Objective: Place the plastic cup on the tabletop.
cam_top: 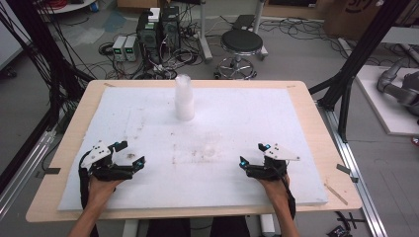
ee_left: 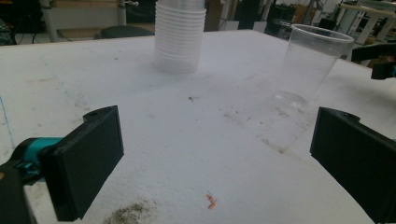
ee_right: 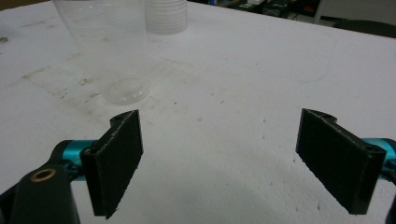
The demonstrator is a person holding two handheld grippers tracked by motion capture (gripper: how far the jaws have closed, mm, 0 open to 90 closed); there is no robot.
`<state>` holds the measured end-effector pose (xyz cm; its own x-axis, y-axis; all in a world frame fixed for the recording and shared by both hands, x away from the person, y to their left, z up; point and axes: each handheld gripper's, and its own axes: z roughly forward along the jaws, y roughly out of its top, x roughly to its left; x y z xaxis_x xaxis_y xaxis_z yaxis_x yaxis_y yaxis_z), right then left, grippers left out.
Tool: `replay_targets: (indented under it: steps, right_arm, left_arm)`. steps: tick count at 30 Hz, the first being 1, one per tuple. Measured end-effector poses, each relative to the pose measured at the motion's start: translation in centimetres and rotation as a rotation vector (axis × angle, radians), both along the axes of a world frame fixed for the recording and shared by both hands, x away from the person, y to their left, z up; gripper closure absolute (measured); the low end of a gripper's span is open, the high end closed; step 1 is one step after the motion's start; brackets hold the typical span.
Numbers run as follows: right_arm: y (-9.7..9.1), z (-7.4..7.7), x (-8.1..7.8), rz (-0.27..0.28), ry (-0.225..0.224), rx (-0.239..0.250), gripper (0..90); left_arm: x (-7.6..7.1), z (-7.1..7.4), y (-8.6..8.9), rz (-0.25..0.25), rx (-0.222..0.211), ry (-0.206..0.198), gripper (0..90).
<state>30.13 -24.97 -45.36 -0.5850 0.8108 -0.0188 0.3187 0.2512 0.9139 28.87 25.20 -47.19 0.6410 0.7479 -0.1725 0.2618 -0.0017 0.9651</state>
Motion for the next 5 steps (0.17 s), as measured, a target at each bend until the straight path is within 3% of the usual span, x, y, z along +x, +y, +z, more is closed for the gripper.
replay_targets:
  steps: [5]
  right_arm:
    - [-0.05,-0.02,-0.03,0.000,0.002,0.008,14.8]
  left_arm:
    - [0.00,-0.01,0.01,0.002,-0.004,0.002,2.6]
